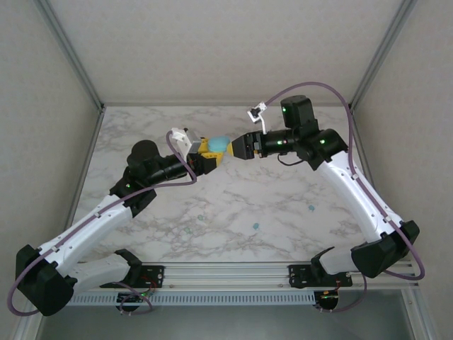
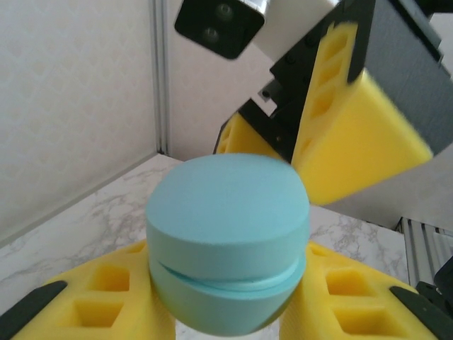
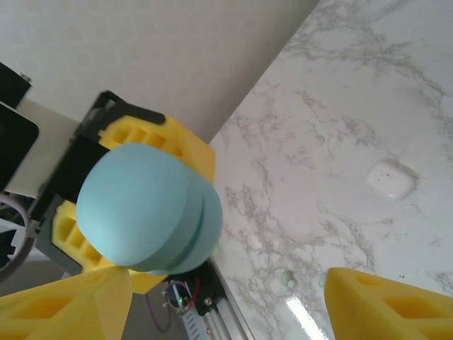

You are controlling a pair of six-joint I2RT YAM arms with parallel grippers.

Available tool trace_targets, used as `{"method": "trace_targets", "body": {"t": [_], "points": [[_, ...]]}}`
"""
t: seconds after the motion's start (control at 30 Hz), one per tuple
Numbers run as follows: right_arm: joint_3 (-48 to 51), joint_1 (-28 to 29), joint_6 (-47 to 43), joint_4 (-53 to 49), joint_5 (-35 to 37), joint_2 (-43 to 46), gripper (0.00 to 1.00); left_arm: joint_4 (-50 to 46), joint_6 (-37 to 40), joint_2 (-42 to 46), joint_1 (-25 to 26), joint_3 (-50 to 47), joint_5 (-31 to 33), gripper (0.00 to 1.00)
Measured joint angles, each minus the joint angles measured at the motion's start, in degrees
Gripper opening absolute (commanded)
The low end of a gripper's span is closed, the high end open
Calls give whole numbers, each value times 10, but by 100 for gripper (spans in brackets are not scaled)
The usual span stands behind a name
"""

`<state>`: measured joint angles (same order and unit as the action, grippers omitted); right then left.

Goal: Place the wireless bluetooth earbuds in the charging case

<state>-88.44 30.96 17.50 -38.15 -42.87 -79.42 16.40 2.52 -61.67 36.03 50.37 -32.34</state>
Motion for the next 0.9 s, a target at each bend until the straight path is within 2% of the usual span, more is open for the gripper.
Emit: {"method": "trace_targets", "body": {"t": [0.37, 0.73, 0.83, 0.9], "points": [[-21, -1, 24, 32, 57, -10, 74, -21, 0, 0, 0, -1, -11, 23], [-25, -2, 43, 18, 99, -3, 74, -5, -8, 2, 2, -9, -10, 24], [-21, -12, 44, 3, 138, 30, 70, 5, -11, 5, 3, -22, -3, 24], [-7, -24, 48, -4, 174, 68, 64, 10, -13, 6, 3, -31, 0, 23]]}}
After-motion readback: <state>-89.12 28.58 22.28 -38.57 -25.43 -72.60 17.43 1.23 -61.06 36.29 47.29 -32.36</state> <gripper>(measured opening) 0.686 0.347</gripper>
